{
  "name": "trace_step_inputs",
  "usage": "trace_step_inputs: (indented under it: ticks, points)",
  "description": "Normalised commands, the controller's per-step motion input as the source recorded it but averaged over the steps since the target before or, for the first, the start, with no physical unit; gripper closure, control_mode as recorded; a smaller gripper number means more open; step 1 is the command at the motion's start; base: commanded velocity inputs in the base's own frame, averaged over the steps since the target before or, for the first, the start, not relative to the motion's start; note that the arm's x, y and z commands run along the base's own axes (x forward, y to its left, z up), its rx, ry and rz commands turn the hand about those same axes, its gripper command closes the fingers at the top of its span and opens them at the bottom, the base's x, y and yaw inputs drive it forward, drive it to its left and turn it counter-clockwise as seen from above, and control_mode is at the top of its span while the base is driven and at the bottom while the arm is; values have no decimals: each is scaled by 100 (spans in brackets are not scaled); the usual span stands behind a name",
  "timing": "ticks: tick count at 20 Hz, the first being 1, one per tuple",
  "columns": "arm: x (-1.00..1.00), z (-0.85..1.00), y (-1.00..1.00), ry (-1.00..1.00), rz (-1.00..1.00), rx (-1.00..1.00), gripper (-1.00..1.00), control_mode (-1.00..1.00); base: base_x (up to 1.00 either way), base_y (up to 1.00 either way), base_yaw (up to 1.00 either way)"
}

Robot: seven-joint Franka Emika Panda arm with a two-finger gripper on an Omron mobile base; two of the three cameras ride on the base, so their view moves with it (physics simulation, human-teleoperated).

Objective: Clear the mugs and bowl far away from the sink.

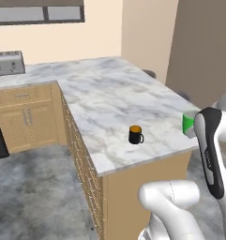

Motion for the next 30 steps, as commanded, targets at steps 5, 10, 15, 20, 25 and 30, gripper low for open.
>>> trace_step_inputs:
  ticks: [5,10,15,20,25,30]
  points:
    - [0,0,0,0,0,0,100,100,27,-11,37]
    - [84,-63,-17,12,19,-4,100,-100,0,0,0]
    - [70,-53,-62,5,13,0,100,-100,0,0,0]
    - [86,-60,-34,1,7,-1,100,-100,0,0,0]
    - [73,-66,-12,1,4,-2,100,-100,0,0,0]
    - [53,-52,-24,0,4,0,100,-100,0,0,0]
